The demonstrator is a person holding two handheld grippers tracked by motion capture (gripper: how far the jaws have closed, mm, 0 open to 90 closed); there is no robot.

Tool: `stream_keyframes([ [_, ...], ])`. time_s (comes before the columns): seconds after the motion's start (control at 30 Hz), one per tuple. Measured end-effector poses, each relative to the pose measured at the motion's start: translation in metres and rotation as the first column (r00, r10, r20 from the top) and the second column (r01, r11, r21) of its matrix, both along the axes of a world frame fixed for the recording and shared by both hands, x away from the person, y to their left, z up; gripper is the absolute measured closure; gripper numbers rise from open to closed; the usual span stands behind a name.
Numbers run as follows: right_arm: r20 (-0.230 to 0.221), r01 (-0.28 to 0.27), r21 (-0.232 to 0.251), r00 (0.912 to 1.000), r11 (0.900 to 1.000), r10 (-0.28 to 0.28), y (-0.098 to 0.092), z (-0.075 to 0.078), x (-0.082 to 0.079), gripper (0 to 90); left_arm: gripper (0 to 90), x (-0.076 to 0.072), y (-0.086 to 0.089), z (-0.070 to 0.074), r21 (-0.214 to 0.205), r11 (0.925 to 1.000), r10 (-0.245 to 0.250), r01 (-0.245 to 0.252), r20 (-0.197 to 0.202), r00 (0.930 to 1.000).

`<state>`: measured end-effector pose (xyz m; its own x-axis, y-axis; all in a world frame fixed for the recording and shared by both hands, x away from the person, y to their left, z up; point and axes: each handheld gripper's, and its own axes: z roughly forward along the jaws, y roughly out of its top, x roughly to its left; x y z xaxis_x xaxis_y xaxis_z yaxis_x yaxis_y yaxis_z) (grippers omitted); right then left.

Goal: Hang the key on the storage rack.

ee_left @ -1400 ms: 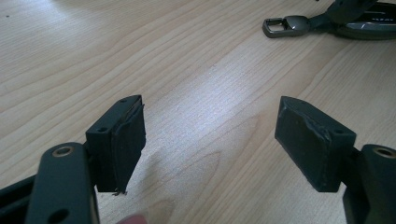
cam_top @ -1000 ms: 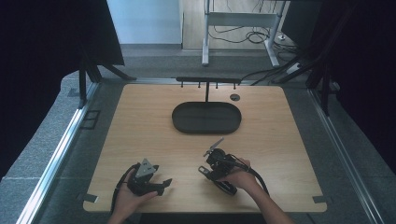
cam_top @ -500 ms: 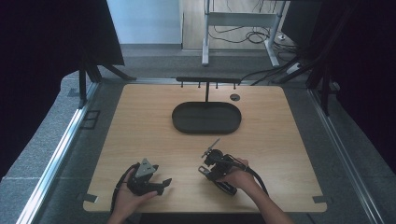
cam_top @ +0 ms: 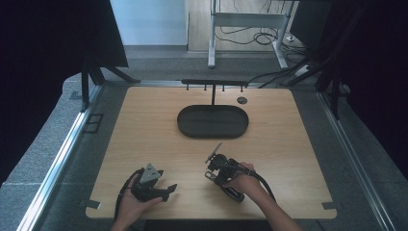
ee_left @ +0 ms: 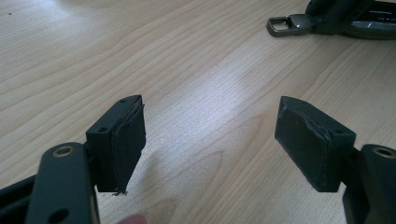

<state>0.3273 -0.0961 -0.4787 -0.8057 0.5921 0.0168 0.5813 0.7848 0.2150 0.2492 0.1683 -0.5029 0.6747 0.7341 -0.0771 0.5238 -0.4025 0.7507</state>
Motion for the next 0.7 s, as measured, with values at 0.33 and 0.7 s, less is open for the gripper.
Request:
stream_keyframes([
  [0.33,0.0,0.019,0.013,0.9998,0.9997,-0.019,-0.0004,-0.0001,-0.0016,78.2,25.3,-0.0001,-0.001,-0.0005,0.003,1.0,-0.001,0.001,-0.002,1.0],
  [0.7,0.016,0.027,0.043,0.9995,0.9987,-0.028,-0.0047,-0.0008,-0.004,79.9,25.3,0.0,-0.0029,-0.0023,0.007,1.0,-0.003,0.003,-0.006,1.0],
])
